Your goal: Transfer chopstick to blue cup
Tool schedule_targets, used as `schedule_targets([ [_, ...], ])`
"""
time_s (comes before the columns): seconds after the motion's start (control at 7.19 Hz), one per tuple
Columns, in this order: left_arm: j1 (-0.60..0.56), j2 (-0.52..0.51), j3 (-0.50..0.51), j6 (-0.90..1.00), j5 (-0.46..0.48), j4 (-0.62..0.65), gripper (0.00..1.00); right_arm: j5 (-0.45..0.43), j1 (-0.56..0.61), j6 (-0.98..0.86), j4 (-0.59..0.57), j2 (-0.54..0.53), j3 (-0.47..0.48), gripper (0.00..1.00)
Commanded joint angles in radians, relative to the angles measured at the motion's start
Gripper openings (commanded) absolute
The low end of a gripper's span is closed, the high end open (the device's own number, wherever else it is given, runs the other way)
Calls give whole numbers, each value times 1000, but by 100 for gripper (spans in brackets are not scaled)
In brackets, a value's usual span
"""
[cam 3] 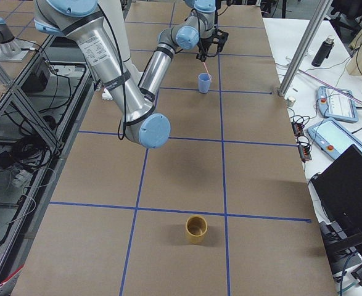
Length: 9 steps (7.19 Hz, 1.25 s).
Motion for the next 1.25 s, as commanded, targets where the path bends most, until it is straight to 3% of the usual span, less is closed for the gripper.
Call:
schedule_targets([
  [0.0, -6, 7, 1, 13, -3, -2, 98, -24, -55, 56, 25, 55, -34, 0],
  [0.42, -6, 9, 1, 13, -1, -4, 98, -43, -101, 64, 30, 94, -88, 0],
  [0.97, -6, 9, 3, 13, -1, -4, 98, -71, -134, 61, 131, 110, -204, 0],
  [1.11, -6, 9, 0, 13, -1, -4, 98, -71, -137, 59, 159, 110, -238, 69],
])
